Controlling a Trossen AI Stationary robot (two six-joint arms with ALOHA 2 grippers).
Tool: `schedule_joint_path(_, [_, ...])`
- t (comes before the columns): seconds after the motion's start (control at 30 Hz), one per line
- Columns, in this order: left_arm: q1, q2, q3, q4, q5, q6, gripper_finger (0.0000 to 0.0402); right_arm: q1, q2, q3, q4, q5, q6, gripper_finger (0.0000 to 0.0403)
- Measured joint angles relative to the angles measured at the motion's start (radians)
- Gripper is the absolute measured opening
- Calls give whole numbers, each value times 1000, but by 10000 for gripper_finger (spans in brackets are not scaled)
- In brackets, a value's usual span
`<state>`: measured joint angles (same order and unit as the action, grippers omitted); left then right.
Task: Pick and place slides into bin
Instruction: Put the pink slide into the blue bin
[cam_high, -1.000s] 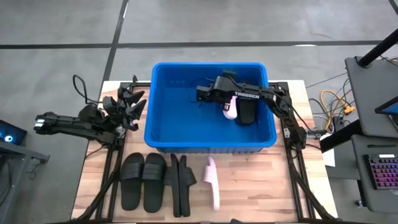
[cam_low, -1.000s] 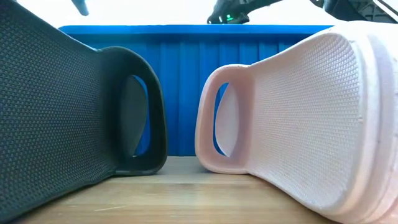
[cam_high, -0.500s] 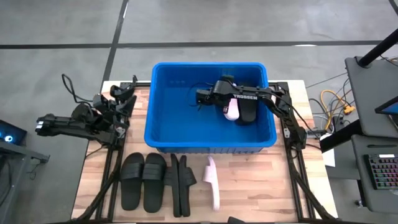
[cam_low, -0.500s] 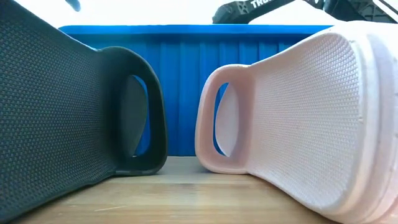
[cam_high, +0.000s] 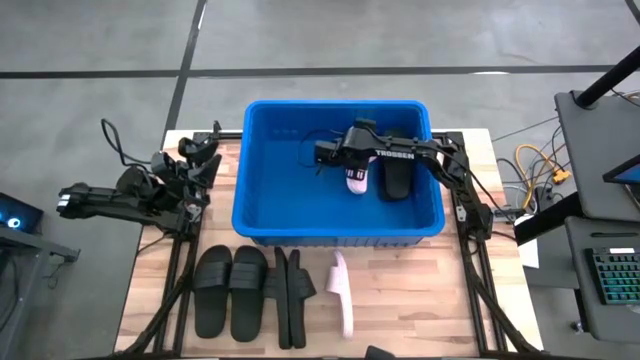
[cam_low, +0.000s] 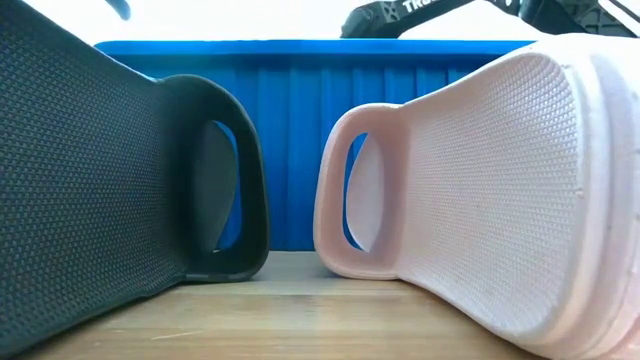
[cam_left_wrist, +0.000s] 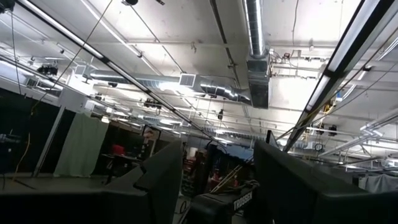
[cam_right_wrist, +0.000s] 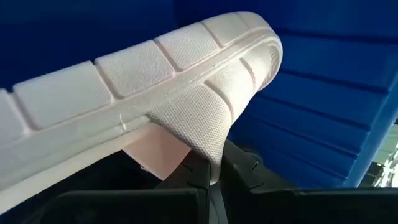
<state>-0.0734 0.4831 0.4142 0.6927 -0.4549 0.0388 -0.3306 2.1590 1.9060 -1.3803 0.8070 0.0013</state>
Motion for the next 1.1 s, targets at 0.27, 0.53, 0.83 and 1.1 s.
schedule_joint_path(0.27, [0, -1, -8, -2, -3, -5, 184, -6, 28, -8, -4, -6, -76, 12])
schedule_joint_path(0.53, [0, -1, -8, -5, -3, -5, 184, -6, 111, -6, -55, 19, -141, 12])
schedule_joint_path(0.83, [0, -1, -8, -8, -3, -5, 184, -8, 147, 10, -68, 14, -133, 18])
schedule_joint_path(1.1, [0, -13, -9, -55, -3, -5, 184, -13, 146, 114, -99, -98, -144, 76])
